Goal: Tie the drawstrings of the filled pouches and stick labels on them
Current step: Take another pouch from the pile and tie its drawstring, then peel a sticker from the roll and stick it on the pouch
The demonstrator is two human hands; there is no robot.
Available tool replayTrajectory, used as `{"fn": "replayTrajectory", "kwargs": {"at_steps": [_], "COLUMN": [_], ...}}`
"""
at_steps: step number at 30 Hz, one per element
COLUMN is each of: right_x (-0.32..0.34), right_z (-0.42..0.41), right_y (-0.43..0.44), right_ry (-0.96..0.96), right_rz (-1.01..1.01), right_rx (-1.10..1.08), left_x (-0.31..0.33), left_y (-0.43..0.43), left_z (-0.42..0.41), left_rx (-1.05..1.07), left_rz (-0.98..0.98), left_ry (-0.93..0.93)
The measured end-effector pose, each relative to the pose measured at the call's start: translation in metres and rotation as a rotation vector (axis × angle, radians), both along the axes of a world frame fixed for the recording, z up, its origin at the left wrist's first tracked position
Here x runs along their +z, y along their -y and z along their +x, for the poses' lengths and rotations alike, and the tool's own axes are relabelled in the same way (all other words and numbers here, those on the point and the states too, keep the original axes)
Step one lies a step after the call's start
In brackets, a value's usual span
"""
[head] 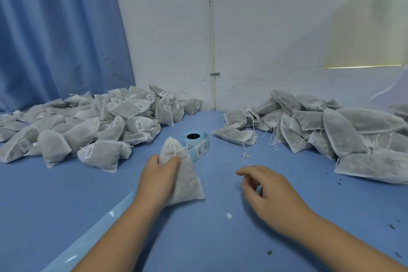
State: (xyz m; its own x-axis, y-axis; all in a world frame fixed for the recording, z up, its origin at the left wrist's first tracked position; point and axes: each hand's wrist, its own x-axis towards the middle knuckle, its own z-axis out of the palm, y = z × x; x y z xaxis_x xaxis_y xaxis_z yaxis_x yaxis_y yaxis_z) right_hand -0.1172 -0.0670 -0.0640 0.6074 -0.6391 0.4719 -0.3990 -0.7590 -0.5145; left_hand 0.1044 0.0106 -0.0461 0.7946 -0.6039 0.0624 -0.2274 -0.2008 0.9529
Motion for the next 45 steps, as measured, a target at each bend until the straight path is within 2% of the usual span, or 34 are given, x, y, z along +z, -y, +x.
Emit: {"fn": "replayTrajectory", "kwargs": {"at_steps": [6,11,17,21,25,31,34,38,45], "right_x": [0.018,0.036,0.051,0.048,0.036,0.022,0.015,0.01,0.012], "right_z": [0.056,0.099,0.137,0.154,0.159,0.164,0.16,0.159,0.159], "right_y": [0.043,0.065,0.062,0.059,0.055,0.038,0.03,0.022,0.021], "right_ry": [-0.247,-0.369,-0.497,-0.567,-0.439,-0.241,-0.248,-0.329,-0.189], "right_rz": [0.042,0.029,-0.072,-0.041,0.018,0.009,0.007,0.102,0.132], "right_rx": [-0.048,-0.057,0.036,0.052,0.031,0.091,0.069,0.083,0.084], "left_x": [-0.006,-0.002,0.009,0.011,0.008,0.003,0.001,0.002,0.005], "left_y": [0.002,-0.007,-0.035,-0.052,-0.063,-0.061,-0.06,-0.061,-0.065], "left_z": [0.025,0.03,0.039,0.049,0.059,0.067,0.07,0.069,0.062], "left_rx": [-0.07,-0.104,-0.152,-0.213,-0.25,-0.183,-0.187,-0.2,-0.211], "left_rz": [0.219,0.251,0.306,0.354,0.423,0.42,0.437,0.437,0.418], "left_ry": [0.099,0.08,0.059,0.011,0.003,0.041,0.058,0.078,0.154]}}
